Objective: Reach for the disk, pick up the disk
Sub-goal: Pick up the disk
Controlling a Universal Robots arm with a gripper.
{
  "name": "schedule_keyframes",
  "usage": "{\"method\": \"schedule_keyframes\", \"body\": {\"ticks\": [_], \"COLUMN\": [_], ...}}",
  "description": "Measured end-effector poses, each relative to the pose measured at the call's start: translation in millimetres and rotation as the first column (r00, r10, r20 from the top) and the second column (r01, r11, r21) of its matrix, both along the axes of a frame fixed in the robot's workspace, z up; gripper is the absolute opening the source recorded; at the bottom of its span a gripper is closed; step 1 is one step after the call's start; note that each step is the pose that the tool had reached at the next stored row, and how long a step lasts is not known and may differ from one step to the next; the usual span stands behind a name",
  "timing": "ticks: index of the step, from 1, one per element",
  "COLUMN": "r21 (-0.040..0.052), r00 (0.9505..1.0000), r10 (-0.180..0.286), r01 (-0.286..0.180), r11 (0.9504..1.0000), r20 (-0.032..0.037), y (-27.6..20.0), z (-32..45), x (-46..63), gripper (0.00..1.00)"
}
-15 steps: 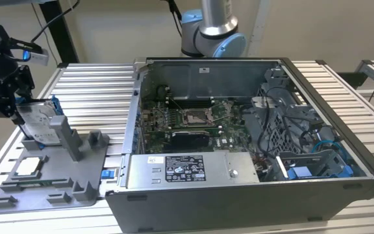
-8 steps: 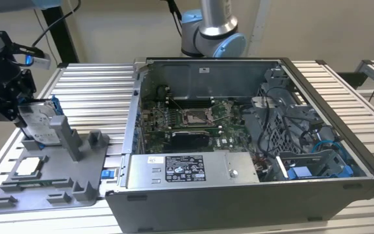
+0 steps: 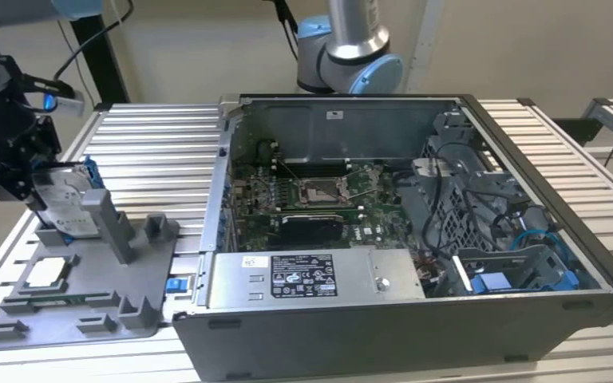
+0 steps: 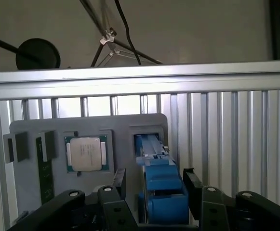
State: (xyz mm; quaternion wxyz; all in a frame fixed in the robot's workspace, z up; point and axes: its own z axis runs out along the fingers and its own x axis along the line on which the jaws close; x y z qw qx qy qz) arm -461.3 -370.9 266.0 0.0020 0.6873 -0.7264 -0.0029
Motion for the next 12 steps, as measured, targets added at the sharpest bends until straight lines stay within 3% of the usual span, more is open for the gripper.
{"method": "schedule_keyframes", "body": {"ticks": [5, 12], "r21": [0.007, 0.0088], "r00": [1.0, 1.0], "r10": [0.002, 0.002], "r01": [-0.002, -0.002], "r11": [1.0, 1.0], "r20": [-0.0001, -0.0005], "y": [0.1, 0.1], "z": [-4.2, -8.3], "x": [0.0, -0.2], "gripper": [1.0, 1.0]}}
